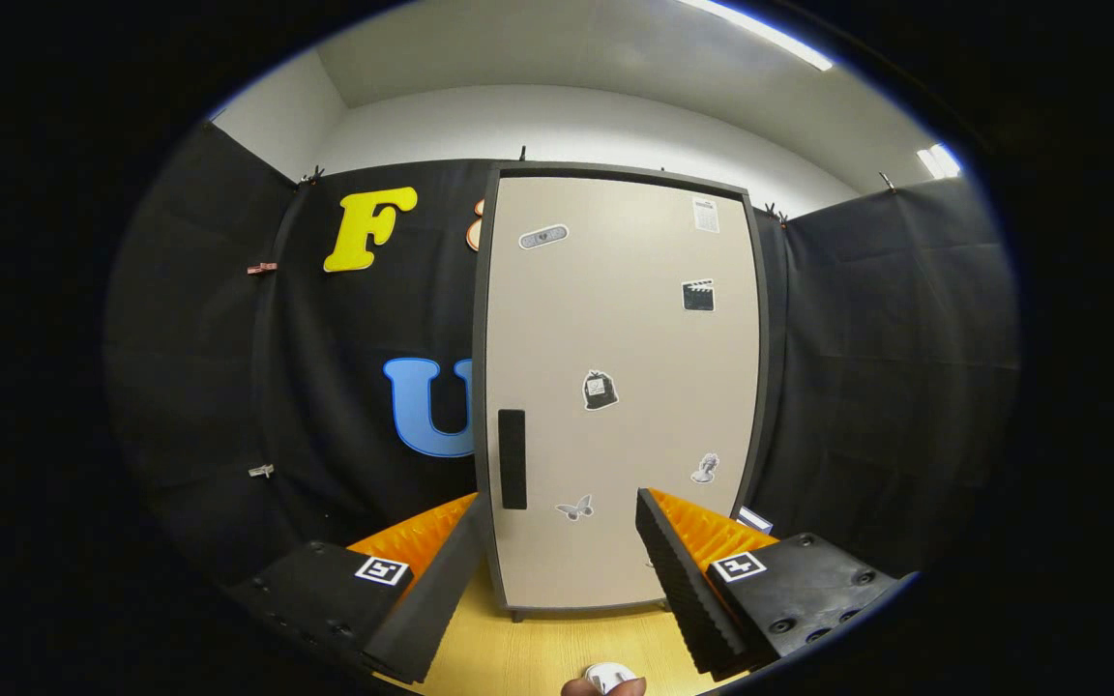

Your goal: Open the shoe cabinet door, grab the shoes and put them into the shoe cabinet, then close the shoe cabinet door.

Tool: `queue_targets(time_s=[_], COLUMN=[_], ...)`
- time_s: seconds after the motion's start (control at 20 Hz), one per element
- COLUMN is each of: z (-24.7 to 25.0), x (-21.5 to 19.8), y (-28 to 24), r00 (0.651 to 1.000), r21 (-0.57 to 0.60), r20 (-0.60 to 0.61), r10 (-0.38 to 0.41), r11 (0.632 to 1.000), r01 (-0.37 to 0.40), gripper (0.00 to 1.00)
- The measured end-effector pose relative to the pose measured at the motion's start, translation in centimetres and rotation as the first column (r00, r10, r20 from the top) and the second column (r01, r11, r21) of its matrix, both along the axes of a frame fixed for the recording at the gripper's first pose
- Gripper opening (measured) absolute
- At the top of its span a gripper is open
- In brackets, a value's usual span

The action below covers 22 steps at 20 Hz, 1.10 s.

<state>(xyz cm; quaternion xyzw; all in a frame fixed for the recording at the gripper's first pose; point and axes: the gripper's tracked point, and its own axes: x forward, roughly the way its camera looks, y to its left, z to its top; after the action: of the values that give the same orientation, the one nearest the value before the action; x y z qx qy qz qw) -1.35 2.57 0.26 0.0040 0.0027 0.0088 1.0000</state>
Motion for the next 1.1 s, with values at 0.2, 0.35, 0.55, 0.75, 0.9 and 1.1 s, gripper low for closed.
queue_targets(time_s=[0.2,0.35,0.55,0.75,0.9,1.1], z=[0.0,0.0,0.0,-1.3,-3.0,-5.0], x=[0.2,1.2,4.6,9.8,13.4,17.6], y=[0.6,1.6,3.2,4.1,4.5,6.1], r00=[1.0,1.0,0.999,0.999,0.999,0.996], r21=[0.008,0.026,0.077,0.07,0.04,0.009], r20=[-0.003,-0.001,-0.002,-0.019,-0.038,-0.061], r10=[0.004,0.015,0.041,0.041,0.034,0.059], r11=[1.0,1.0,0.996,0.997,0.999,0.998], r01=[-0.003,-0.015,-0.041,-0.039,-0.033,-0.058], gripper=[0.97,0.97,0.97,0.97,0.97,0.98])
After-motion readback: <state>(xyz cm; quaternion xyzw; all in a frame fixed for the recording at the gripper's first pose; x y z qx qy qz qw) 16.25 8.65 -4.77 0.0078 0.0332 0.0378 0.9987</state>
